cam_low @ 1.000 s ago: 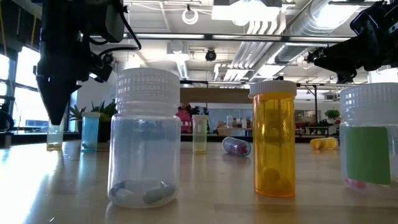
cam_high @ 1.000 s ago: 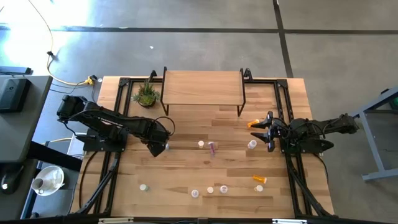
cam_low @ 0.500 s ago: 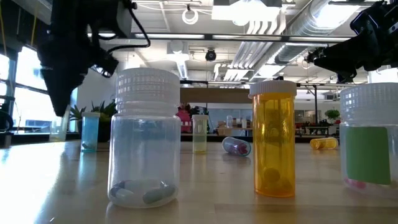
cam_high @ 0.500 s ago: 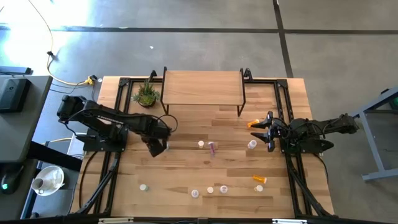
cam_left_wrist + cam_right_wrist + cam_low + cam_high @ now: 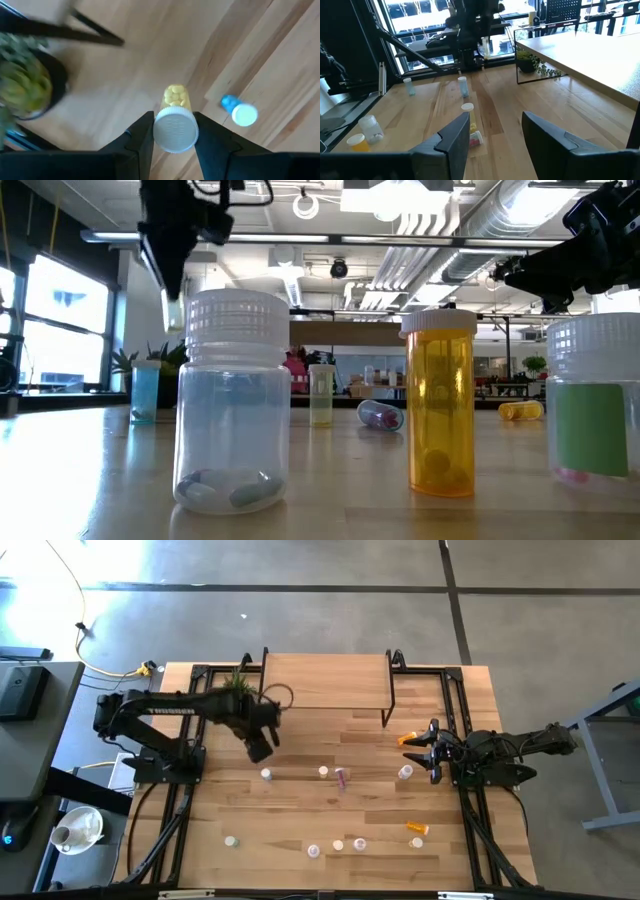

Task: Pick and place medicine bottles onto shelf by color
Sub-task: Put the top left yellow pill bottle on the shelf

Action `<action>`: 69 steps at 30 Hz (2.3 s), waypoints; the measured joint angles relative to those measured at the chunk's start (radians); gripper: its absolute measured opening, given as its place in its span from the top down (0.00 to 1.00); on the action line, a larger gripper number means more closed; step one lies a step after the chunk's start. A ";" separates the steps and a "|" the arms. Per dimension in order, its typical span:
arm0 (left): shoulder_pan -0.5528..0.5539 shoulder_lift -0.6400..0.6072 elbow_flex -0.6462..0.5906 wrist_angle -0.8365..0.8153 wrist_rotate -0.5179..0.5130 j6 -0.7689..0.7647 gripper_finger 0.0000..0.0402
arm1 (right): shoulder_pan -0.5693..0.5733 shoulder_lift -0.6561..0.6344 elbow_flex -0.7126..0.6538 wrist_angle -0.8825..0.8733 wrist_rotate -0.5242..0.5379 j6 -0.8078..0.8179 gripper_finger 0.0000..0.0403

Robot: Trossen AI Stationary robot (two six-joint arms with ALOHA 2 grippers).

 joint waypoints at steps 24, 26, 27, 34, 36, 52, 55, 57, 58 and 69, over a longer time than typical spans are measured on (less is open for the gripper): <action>0.496 0.225 0.699 -0.002 -0.057 0.327 0.72 | 0.000 0.000 0.000 0.000 0.000 0.000 0.57; 0.525 0.281 0.757 -0.022 -0.019 0.326 0.72 | 0.000 0.000 0.000 0.000 0.000 0.000 0.57; 0.537 0.306 0.782 -0.032 0.003 0.319 0.72 | 0.000 0.000 0.000 0.000 0.000 0.000 0.57; 0.568 0.445 0.891 -0.148 0.050 0.307 0.72 | 0.000 0.000 0.000 0.000 0.000 0.000 0.57; 0.569 0.467 0.895 -0.173 0.050 0.305 0.72 | 0.000 0.000 0.000 0.000 0.000 0.000 0.57; 0.563 0.596 0.896 -0.215 0.025 0.285 0.72 | 0.000 0.000 0.000 0.000 0.000 0.000 0.57; 0.558 0.614 0.895 -0.225 0.019 0.286 0.72 | 0.000 0.000 0.000 0.000 0.000 0.000 0.57; 0.557 0.615 0.895 -0.225 0.018 0.289 0.72 | 0.000 0.000 0.000 0.000 0.000 0.000 0.57; 0.556 0.615 0.895 -0.225 0.018 0.287 0.72 | 0.000 0.000 0.000 0.000 0.000 0.000 0.57; 0.529 0.615 0.874 -0.236 -0.051 0.256 0.72 | 0.000 0.000 0.000 0.000 0.000 0.000 0.57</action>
